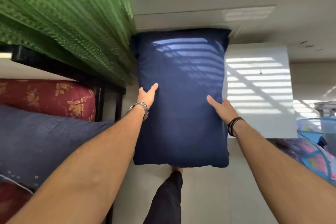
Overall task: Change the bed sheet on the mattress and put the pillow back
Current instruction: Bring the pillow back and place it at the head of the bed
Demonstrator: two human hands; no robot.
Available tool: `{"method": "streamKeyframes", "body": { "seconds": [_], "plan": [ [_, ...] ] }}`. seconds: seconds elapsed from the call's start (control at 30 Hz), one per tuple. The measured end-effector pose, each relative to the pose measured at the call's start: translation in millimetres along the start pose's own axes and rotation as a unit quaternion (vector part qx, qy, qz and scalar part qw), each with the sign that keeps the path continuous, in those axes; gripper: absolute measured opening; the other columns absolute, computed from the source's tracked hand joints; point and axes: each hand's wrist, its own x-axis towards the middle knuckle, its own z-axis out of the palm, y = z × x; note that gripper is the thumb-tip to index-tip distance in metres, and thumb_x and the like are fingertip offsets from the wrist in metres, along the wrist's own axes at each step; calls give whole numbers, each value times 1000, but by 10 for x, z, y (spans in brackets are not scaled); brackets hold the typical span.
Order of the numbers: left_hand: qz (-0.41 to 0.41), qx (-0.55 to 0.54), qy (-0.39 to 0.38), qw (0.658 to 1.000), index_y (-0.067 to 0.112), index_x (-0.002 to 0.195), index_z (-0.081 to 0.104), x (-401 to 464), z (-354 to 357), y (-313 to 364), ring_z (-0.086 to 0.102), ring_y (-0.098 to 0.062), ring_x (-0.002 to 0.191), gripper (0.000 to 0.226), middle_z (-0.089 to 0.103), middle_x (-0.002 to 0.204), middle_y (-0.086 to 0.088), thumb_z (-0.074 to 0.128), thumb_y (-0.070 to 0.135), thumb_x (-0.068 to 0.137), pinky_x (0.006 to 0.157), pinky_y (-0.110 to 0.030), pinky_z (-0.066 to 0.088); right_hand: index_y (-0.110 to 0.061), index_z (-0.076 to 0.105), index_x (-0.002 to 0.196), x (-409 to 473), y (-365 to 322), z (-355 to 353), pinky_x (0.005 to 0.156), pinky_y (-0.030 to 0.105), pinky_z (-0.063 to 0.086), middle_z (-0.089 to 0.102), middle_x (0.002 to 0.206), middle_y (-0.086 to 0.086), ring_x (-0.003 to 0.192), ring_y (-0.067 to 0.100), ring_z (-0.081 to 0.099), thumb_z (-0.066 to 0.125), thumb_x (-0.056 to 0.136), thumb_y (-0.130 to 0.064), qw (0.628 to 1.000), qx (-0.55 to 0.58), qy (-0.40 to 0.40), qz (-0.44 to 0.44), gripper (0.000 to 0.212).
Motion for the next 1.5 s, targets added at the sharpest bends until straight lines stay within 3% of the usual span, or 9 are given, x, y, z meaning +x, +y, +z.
{"method": "streamKeyframes", "body": {
  "seconds": [0.1, 0.23, 0.5, 0.6, 0.7, 0.83, 1.07, 1.27, 1.5],
  "plan": [
    [-24, -62, 15, 998, 13, 153, 41, -139, -49, 153, 50, -26, 135, 81, 48, 152, -1, 65, 58, 90, 111, -35, 35, -29, 50, 149, -118, -188, -46, 114, 42, 44, 56, 147, -13, 133, 14, 56, 78, 53, -88, 998, 48, 3, 28, 116],
    [-33, -133, -20, 990, 17, 125, 70, -525, -138, 348, 68, -15, 100, 55, 71, 120, 4, 75, 49, 81, 98, -31, 49, -33, 63, 136, -642, -473, -274, 103, 38, 53, 70, 127, -15, 115, 13, 68, 83, 60, -79, 995, 93, -19, -1, 91],
    [-20, -94, -180, 979, 15, 122, 73, -1696, 403, 829, 70, -27, 112, 52, 76, 117, -5, 79, 37, 75, 105, -43, 51, -13, 63, 136, -1556, -361, -1540, 107, 37, 47, 66, 130, -4, 119, 20, 62, 73, 92, -45, 993, 57, 92, -47, 56],
    [1, -31, -229, 973, 13, 119, 74, -2406, 916, 1073, 72, -26, 105, 44, 77, 112, -4, 78, 29, 77, 87, -34, 56, -17, 67, 126, -1979, 23, -2334, 104, 38, 50, 69, 122, -4, 113, 20, 65, 73, 80, -67, 986, 42, 154, -44, 68],
    [37, 34, -264, 963, 16, 117, 74, -3133, 1602, 1203, 71, -23, 103, 51, 78, 108, 1, 81, 31, 69, 81, -34, 51, -17, 66, 130, -2408, 653, -3181, 105, 42, 50, 70, 122, -3, 115, 22, 65, 68, 85, -61, 980, 25, 191, -49, 62],
    [97, 96, -326, 935, 13, 118, 74, -4107, 2817, 1227, 68, -20, 99, 51, 76, 114, -2, 80, 29, 70, 79, -33, 49, -18, 73, 112, -3123, 1404, -4382, 87, 34, 51, 73, 102, -2, 102, 24, 69, 70, 92, -45, 956, 35, 286, -51, 34],
    [170, 155, -389, 892, 14, 113, 76, -5902, 5116, 781, 67, -26, 116, 65, 77, 113, -2, 92, 34, 53, 108, -44, 46, -9, 72, 114, -4057, 3106, -6462, 96, 41, 54, 74, 107, 5, 105, 27, 70, 68, 88, -52, 923, 106, 371, 2, 51],
    [248, 227, -442, 832, 15, 97, 74, -7405, 6644, 507, 69, -7, 72, 10, 77, 86, 4, 76, 16, 87, 63, -19, 50, -11, 71, 121, -4745, 4088, -7729, 99, 45, 53, 74, 115, 9, 109, 30, 68, 65, 95, -45, 884, 157, 439, 41, 42],
    [250, 295, -475, 790, 13, 117, 75, -7968, 8078, 394, 72, -19, 106, 30, 77, 113, -3, 76, 21, 88, 103, -35, 53, -7, 73, 113, -4721, 4735, -8433, 92, 43, 54, 73, 113, 15, 105, 34, 68, 65, 97, -37, 837, 251, 475, 107, 35]
  ]
}}
